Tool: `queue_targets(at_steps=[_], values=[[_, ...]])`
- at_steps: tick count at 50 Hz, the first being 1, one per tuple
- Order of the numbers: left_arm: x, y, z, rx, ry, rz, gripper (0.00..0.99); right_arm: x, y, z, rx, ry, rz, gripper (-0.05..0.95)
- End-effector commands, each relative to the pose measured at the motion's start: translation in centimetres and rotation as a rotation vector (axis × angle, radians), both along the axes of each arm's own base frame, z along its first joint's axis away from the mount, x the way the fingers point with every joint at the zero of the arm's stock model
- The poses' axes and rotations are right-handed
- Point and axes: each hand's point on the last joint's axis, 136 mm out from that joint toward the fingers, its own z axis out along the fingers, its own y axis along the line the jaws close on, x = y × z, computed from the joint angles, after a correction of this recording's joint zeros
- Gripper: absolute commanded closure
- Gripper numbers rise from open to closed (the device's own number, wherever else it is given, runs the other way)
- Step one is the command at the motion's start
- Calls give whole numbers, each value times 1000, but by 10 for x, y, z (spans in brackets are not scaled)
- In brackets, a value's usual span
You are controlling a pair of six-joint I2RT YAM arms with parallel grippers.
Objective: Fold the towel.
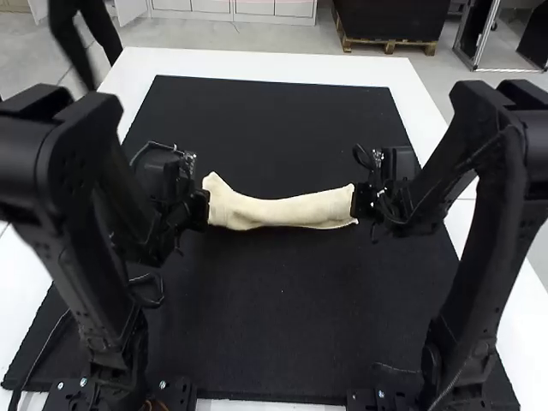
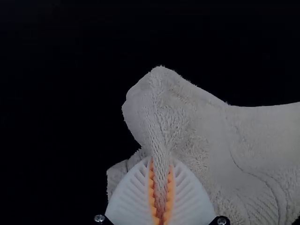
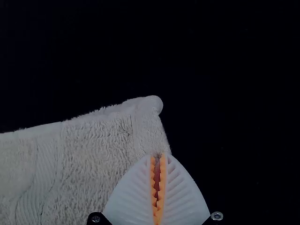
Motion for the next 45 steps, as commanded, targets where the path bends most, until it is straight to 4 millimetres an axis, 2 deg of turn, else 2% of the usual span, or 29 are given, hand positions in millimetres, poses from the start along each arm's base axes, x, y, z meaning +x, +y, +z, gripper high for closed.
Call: queue_targets(at_steps=[1,13,31,36,45], values=[[1,1,-9,35,6,25,966,-1,-2,-6,-17,0,-13,918],[12,0,-9,31,-23,32,966,3,-1,-14,-16,-5,-13,918],[35,13,-2,15,-70,75,966,5,-1,-17,-13,-21,-14,918],[40,19,-6,15,-71,89,967,5,-1,-17,-15,-22,-13,918],[44,16,-15,14,-73,84,967,4,-2,-18,-16,-19,-14,918]])
